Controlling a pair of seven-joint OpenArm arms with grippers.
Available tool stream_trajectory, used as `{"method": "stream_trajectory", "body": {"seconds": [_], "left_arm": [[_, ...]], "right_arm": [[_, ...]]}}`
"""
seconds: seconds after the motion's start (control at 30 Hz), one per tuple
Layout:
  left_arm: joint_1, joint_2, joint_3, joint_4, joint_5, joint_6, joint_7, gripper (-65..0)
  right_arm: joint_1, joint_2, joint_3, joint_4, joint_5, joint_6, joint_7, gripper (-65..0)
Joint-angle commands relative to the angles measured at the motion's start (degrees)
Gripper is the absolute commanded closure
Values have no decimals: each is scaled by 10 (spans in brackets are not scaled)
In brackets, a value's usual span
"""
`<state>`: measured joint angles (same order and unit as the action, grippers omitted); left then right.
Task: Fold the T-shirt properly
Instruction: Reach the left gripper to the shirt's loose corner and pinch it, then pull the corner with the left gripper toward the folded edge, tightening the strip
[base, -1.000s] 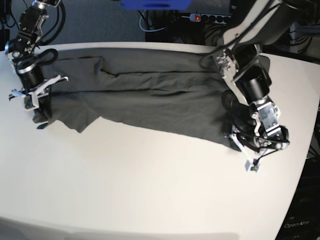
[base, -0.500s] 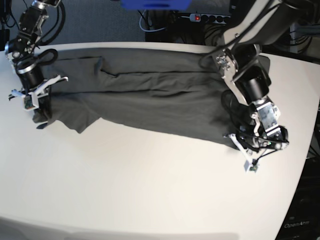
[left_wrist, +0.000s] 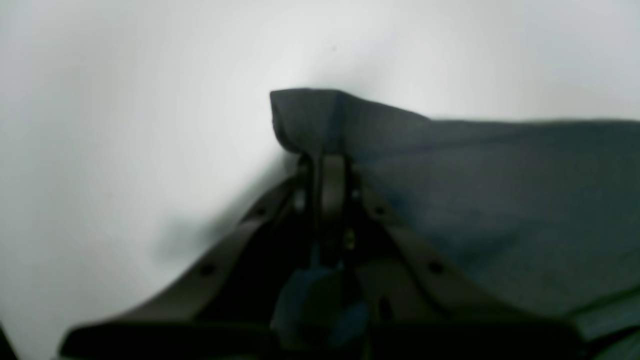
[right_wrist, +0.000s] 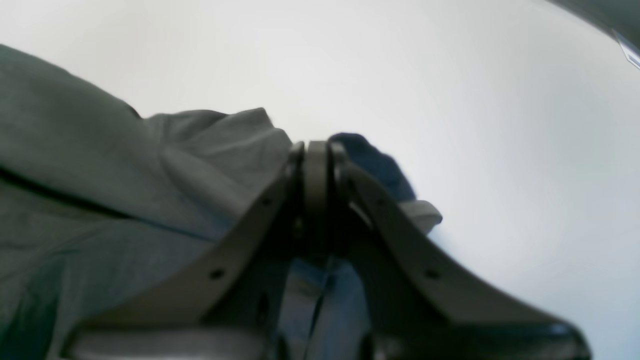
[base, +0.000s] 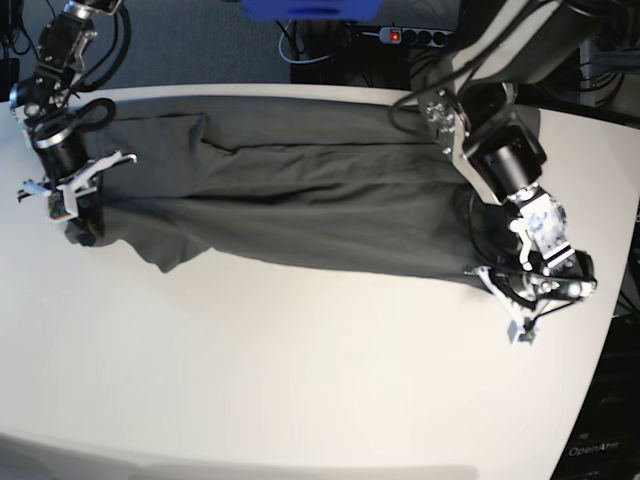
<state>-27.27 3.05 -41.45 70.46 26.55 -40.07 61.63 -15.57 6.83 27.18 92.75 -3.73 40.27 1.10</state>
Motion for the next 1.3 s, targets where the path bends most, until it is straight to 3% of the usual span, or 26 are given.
{"method": "stream_trajectory", "body": {"seconds": [0.0,0.33,0.57,1.27], "left_arm": [[-12,-4,4,21,-3,1,3,-25],[54,-2,7,123,-107,1,69,-25],[119,-39,50,184,-201,1,102,-25],[203,-129,40,242,-439,1,184,-25]], "right_arm": [[3,10,2,11,10,-3,18,-9],[-2,17,7,13,10,-3,19,-9],[-21,34,7,22,9,-3,19,-9],[-73,34,36,78,10,-3,19,-9]]}}
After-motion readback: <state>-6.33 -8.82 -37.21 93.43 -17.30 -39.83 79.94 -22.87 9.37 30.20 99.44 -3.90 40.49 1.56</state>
